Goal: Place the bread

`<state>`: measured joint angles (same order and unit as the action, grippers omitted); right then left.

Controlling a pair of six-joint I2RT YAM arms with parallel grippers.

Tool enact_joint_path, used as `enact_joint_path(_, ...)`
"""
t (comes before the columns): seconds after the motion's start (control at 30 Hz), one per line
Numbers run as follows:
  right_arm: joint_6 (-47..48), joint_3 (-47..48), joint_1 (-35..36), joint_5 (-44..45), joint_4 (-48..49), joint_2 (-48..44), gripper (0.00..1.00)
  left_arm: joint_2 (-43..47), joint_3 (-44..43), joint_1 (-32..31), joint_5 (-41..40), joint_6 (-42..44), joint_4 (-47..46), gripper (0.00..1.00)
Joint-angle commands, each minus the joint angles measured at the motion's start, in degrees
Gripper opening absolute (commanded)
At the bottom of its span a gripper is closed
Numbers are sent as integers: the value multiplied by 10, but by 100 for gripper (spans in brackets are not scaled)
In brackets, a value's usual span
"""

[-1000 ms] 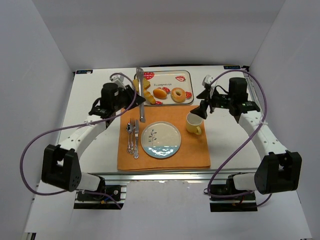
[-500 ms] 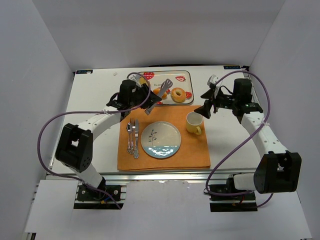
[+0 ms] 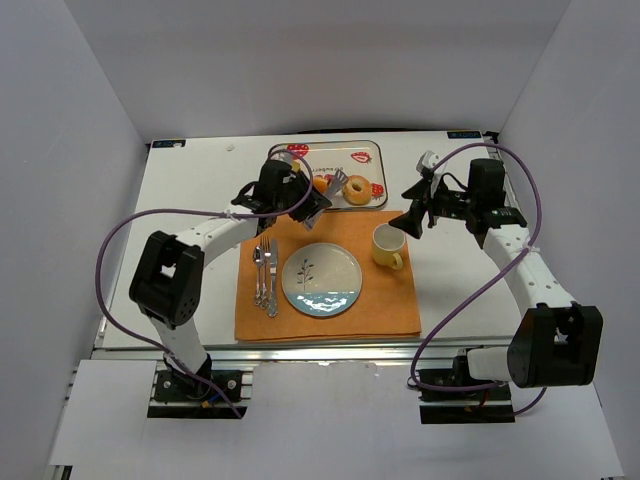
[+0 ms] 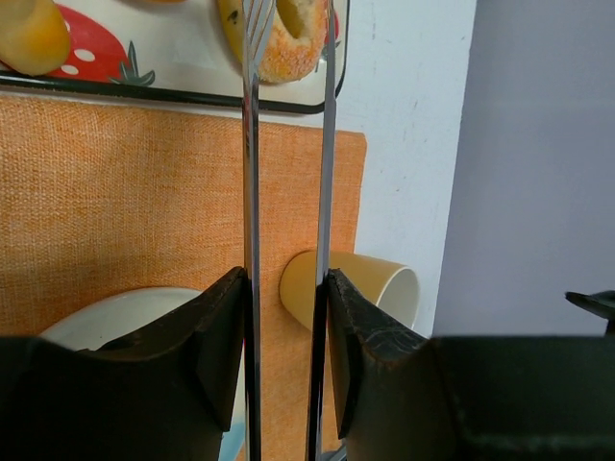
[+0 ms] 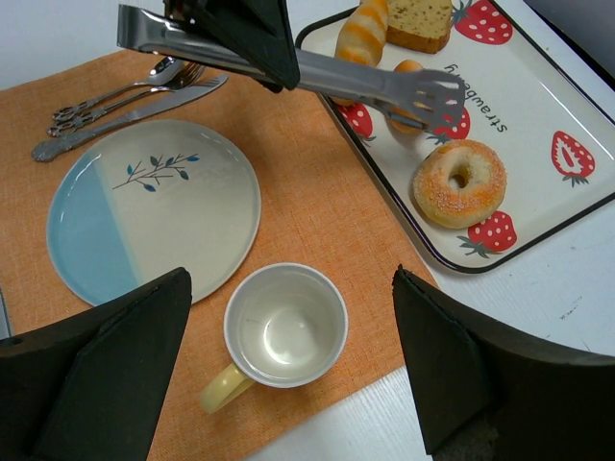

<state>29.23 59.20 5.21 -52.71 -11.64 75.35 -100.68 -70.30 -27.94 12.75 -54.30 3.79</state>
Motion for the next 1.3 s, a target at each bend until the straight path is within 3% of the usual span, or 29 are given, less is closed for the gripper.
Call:
enact_joint_path(0.0, -6, -2, -5, -18, 23, -15, 89, -8, -34, -10, -8, -4, 31, 47)
enact_joint_path(0.77, -2, -8, -11, -28, 21, -19, 89, -74, -100, -27, -1, 6, 90, 51)
enact_joint_path(1.27, -2, -14, -13, -34, 21, -20, 89, -54, -105, -27, -6, 10, 117, 53)
